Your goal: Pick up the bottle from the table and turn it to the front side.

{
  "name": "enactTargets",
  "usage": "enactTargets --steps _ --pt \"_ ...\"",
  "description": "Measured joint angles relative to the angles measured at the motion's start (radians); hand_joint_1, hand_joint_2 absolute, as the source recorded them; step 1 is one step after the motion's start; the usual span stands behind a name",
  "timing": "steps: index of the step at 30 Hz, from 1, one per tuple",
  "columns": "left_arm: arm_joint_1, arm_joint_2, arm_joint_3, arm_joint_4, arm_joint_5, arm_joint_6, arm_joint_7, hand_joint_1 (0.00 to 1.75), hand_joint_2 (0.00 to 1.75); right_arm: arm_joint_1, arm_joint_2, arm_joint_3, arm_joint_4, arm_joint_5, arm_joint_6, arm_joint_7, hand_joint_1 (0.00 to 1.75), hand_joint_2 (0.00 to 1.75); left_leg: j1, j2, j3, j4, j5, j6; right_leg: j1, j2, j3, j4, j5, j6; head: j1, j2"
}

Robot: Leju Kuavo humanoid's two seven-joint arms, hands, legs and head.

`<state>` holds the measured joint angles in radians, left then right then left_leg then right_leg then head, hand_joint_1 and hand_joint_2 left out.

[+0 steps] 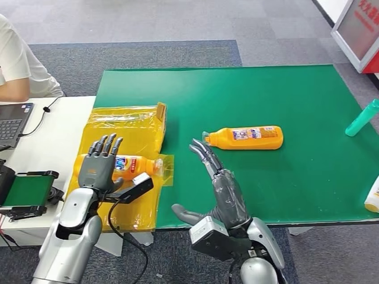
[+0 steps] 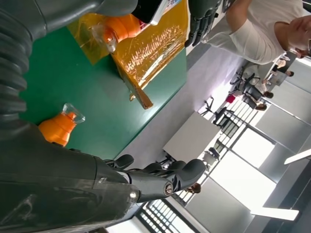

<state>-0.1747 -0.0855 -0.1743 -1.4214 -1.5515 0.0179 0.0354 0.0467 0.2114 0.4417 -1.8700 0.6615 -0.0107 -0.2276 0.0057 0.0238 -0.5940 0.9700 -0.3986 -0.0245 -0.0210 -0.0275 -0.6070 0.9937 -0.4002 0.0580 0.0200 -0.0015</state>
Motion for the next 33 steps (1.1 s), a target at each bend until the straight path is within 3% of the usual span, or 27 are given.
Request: enactTargets --steps 12,17,20,25,29,33 --pt "0.000 -0.009 0.002 0.000 0.000 0.001 -0.008 0.00 1.75 0.000 -0.001 0.000 0.000 0.000 0.000 0.000 0.00 1.75 0.000 0.000 0.000 0.000 0.000 0.000 0.000 0.000 0.000 0.000 0.000 0.000 0.000 0.000" --pt "0.011 -0.044 0.035 -0.025 0.056 0.002 -0.087 0.00 1.75 0.001 -0.001 0.000 -0.003 0.004 0.000 0.001 0.00 1.75 0.000 0.000 0.000 0.000 0.000 0.000 0.000 0.000 0.000 0.000 0.000 0.000 0.000 0.000" --pt "0.028 -0.087 0.073 -0.077 0.240 -0.037 -0.137 0.00 1.75 0.005 -0.003 -0.003 -0.008 0.008 0.006 0.013 0.00 1.75 0.000 0.000 0.000 0.000 0.000 0.000 0.000 0.000 0.000 0.000 0.000 0.000 0.000 0.000" --pt "0.080 -0.147 0.120 -0.202 0.687 -0.178 -0.154 0.00 1.75 0.011 -0.007 -0.022 -0.008 -0.070 0.069 0.058 0.00 1.75 0.000 0.000 0.000 0.000 -0.001 0.001 0.000 0.000 0.000 0.000 0.000 0.000 0.000 0.000" --pt "0.158 -0.153 0.132 -0.315 1.053 -0.285 -0.135 0.00 1.75 0.007 -0.011 -0.075 0.011 -0.215 0.166 0.110 0.00 1.75 0.000 0.000 0.000 0.000 -0.001 0.001 0.000 0.000 0.000 0.000 0.000 0.000 0.000 0.000" --pt "0.253 -0.132 0.135 -0.385 1.267 -0.344 -0.142 0.00 1.75 0.013 -0.021 -0.127 0.046 -0.286 0.188 0.112 0.00 1.75 0.000 0.000 -0.001 0.000 -0.001 0.001 0.000 0.000 0.000 0.000 -0.001 0.000 0.000 0.000"
